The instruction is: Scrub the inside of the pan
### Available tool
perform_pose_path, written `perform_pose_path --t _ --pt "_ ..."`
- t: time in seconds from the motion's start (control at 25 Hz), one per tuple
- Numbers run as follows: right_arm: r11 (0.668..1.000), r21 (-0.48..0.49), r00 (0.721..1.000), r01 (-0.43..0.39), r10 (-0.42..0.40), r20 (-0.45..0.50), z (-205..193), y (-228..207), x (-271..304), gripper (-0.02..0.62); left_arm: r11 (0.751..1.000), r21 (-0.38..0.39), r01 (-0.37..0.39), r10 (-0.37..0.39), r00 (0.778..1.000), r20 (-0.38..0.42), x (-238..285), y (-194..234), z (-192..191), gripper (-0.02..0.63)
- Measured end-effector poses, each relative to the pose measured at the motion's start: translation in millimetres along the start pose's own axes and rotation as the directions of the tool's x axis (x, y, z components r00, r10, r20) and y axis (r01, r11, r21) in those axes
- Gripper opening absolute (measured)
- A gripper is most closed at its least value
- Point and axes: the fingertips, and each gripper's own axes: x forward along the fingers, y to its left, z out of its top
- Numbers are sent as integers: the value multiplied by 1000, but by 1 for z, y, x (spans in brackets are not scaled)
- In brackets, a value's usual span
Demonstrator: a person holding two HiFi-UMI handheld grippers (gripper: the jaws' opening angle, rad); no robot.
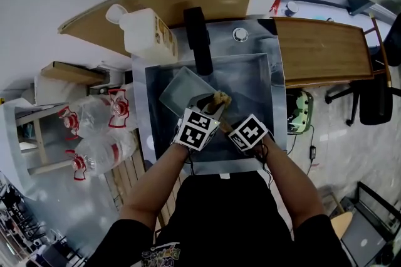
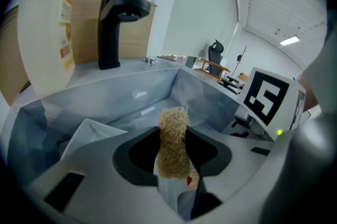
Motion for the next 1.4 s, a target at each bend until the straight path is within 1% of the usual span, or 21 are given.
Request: perform_pose_path --t 0.24,0.48,0.64,0.72,0.8,0.88,1.2,1.4 --pt "1000 7 1000 -5 5 -11 -1 -1 2 130 998 58 15 -11 998 -66 22 7 -10 152" --pt "1000 9 1000 -8 8 -23 -2 -2 3 130 998 55 32 -27 996 -84 33 13 -10 150" --pt "1000 9 999 -7 7 -37 -3 -2 5 130 999 23 40 -38 995 -91 35 18 -11 149" --pt "1000 7 999 -5 6 -46 -4 -2 7 130 999 23 23 -21 995 -94 36 25 -10 147" --pt "1000 10 999 -6 7 -52 -5 -3 7 130 998 56 -3 9 994 -108 36 35 -13 147" --pt "1000 12 999 -10 10 -52 -5 -3 7 130 997 72 -12 20 993 -114 35 44 -14 147" --pt "1000 21 998 -19 20 -63 -5 -2 7 130 996 45 -72 76 992 -98 25 77 -9 147" --pt "999 23 997 -23 24 -73 -4 -3 9 130 992 25 -120 122 990 -72 18 103 -4 147"
